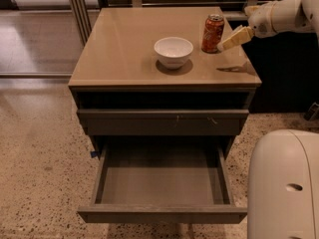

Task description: Place coke can into middle drawer

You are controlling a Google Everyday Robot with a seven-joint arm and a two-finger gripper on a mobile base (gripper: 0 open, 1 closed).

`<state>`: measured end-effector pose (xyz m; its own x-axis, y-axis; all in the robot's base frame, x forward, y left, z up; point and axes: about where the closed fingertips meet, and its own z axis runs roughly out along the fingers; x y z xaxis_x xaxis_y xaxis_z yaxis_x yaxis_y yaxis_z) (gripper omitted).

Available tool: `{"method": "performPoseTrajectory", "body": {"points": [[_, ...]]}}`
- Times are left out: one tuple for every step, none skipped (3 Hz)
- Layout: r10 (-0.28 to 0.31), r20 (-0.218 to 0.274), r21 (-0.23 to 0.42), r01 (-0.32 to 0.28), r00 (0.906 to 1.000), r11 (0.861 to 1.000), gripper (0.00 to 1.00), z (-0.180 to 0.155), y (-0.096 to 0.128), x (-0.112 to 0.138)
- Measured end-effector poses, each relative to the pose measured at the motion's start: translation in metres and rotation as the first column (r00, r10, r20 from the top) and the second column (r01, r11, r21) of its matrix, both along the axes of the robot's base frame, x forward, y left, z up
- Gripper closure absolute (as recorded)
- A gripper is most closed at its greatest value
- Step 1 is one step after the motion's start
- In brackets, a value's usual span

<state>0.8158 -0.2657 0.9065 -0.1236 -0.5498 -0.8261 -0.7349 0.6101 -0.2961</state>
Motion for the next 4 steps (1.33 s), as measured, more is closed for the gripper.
{"method": "performPoseTrajectory", "body": {"points": [[0.005, 0.012, 0.016, -0.005, 0.9999, 1.0, 0.0, -0.009, 0.008, 0.011], [0.014, 0.014, 0.031, -0.015, 0.9998, 0.999, 0.0, -0.02, 0.017, 0.021], [0.022, 0.018, 0.047, -0.023, 0.9996, 0.999, 0.0, -0.028, 0.027, 0.03], [0.025, 0.023, 0.056, -0.027, 0.9994, 0.998, 0.0, -0.033, 0.033, 0.036]]}}
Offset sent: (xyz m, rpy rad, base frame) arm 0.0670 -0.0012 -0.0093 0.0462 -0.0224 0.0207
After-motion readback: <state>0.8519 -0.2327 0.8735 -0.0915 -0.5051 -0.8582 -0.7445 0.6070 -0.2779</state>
